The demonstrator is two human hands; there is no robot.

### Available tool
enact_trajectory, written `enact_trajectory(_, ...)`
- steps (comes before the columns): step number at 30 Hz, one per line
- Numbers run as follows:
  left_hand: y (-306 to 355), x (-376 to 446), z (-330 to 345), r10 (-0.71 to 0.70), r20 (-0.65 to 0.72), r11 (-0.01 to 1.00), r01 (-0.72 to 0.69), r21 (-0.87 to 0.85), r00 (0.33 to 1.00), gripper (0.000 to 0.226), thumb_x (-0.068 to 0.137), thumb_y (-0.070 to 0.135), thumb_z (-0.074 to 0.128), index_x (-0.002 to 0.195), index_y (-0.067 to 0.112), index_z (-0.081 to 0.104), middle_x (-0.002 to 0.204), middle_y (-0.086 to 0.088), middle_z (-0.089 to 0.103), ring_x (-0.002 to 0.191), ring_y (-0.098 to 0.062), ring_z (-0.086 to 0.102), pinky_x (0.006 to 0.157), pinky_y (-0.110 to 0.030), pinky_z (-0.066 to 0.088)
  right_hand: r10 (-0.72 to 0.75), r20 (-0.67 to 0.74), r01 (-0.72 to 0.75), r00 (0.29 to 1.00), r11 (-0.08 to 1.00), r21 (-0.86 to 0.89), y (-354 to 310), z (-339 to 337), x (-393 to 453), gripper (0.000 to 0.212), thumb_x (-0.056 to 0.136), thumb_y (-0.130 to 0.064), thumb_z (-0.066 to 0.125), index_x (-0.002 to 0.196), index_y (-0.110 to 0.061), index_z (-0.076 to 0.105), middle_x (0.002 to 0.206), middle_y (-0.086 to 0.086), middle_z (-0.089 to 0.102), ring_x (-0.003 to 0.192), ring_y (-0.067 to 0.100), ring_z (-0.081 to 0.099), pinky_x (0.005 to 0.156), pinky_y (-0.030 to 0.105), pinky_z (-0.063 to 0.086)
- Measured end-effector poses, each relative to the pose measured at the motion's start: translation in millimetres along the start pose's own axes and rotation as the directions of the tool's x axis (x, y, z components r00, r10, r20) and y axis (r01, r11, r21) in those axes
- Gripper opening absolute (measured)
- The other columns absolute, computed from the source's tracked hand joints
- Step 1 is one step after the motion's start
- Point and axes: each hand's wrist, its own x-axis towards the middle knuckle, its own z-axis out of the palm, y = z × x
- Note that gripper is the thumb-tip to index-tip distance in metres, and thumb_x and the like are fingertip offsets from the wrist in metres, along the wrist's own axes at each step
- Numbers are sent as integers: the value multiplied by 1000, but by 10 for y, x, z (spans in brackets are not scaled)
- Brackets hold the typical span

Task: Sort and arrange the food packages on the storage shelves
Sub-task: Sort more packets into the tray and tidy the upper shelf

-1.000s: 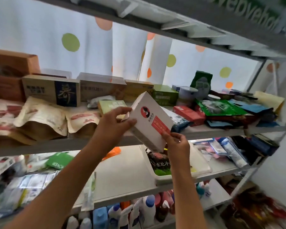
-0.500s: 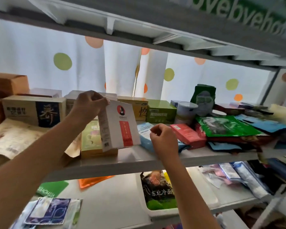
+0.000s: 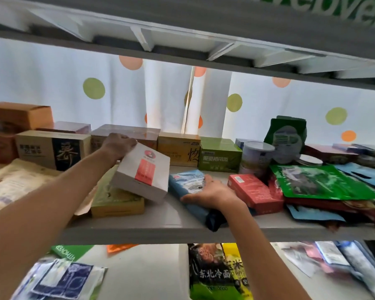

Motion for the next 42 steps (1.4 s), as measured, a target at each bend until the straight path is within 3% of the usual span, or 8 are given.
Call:
enact_trajectory(3, 5, 101, 94, -2, -28, 998, 3, 56, 1000, 21, 95, 25, 62, 106, 10, 71, 97, -11, 67, 88, -29, 66, 87, -38, 55, 22, -31, -22, 999, 1000, -3, 15, -2, 79, 106, 63, -81, 64, 146, -24, 32, 130, 11, 55, 114, 30, 56, 98, 43, 50)
enact_trajectory(6, -2, 147, 215, 0, -44, 992, 5, 122, 999, 27, 98, 25, 58, 114, 7, 69, 102, -12, 66, 88, -28, 64, 76, -34, 53, 70, -67, -68, 995, 997, 33, 34, 2, 153, 101, 66, -77, 65, 144, -21, 35, 130, 12, 56, 116, 32, 55, 98, 43, 50)
enact_trajectory(17, 15, 127, 563, 9, -82, 944, 18, 329, 997, 31, 99, 28, 58, 109, 0, 67, 108, -16, 65, 89, -23, 56, 80, -33, 43, 143, -97, -102, 985, 934, 342, 175, -83, 259, 88, 65, -75, 67, 130, -18, 47, 117, 10, 61, 103, 29, 62, 89, 40, 54)
enact_trajectory(23, 100, -75, 821, 109, -76, 885, -62, 462, 991, 32, 101, 31, 55, 111, 2, 63, 108, -13, 65, 97, -27, 58, 90, -40, 47, 103, -203, 1, 974, 892, 453, 251, -24, 234, 85, 68, -71, 69, 131, -20, 44, 111, 7, 59, 99, 26, 61, 86, 42, 56)
enact_trajectory(29, 159, -286, 886, 258, -77, 812, -173, 558, 963, 28, 103, 29, 48, 108, 8, 64, 103, -9, 68, 86, -22, 59, 77, -35, 46, 37, -406, 162, 913, 880, 446, 249, 92, 95, 98, 67, -73, 65, 144, -20, 36, 126, 11, 56, 116, 30, 54, 96, 51, 50)
enact_trajectory(34, 339, -716, 857, 355, -27, 862, -316, 396, 934, 23, 102, 21, 50, 106, 7, 68, 97, -2, 65, 89, -21, 60, 76, -32, 44, 26, -483, 214, 875, 875, 435, 253, 77, -63, 97, 72, -72, 66, 149, -23, 31, 131, 14, 52, 123, 33, 49, 103, 53, 44)
enact_trajectory(37, 391, -1063, 771, 369, 50, 903, -371, 218, 928, 19, 102, 22, 52, 104, 10, 67, 99, -3, 69, 91, -21, 65, 77, -35, 56, 62, -519, 235, 852, 842, 487, 219, -17, -312, 97, 77, -71, 65, 155, -28, 26, 135, 15, 48, 128, 35, 46, 106, 54, 41)
enact_trajectory(42, 487, -1709, 632, 310, 253, 950, -285, -129, 916, 22, 105, 24, 43, 95, 18, 62, 100, -5, 67, 91, -22, 66, 72, -34, 57, 96, -556, 281, 826, 785, 553, 133, -181, -939, 104, 68, -80, 52, 157, -34, 26, 127, 11, 50, 120, 32, 50, 102, 53, 46)
